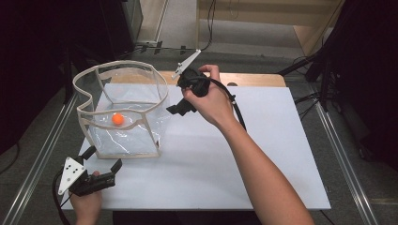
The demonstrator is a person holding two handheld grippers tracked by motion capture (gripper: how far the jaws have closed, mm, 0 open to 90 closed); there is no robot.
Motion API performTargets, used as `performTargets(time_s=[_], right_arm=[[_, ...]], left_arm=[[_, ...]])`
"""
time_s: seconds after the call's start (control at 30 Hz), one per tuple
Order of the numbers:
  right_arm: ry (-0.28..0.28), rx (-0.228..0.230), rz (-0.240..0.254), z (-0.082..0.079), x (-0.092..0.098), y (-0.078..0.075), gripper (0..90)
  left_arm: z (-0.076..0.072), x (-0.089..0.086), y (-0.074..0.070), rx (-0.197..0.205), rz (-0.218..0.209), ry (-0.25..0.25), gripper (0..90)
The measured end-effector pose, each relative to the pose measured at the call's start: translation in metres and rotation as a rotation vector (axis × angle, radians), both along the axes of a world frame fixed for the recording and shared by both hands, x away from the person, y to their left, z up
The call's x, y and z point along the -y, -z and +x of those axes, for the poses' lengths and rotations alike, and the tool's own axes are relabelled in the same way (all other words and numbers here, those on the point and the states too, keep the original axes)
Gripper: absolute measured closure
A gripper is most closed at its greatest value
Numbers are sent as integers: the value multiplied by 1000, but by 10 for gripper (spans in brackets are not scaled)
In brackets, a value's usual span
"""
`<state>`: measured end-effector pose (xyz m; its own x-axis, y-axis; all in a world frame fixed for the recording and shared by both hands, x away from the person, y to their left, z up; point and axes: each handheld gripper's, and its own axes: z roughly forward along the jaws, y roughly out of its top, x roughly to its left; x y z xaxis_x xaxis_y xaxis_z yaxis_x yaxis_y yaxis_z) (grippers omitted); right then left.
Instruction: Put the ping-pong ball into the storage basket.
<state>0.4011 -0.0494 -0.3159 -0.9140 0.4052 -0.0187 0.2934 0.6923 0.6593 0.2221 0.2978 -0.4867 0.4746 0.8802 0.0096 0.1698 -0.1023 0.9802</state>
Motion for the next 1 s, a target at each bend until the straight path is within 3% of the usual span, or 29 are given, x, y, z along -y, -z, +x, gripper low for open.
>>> performTargets(time_s=[0.37, 0.73, 1.0], right_arm=[[-11, 2, 14, -7, 8, 16, 0], [1, 8, -8, -16, 12, 33, 0], [15, 5, 21, -23, 20, 46, 0]], left_arm=[[0, 0, 0, 0, 2, 1, 1], [0, 0, 0, -1, 4, 2, 1], [0, 0, 0, -1, 2, 1, 1]])
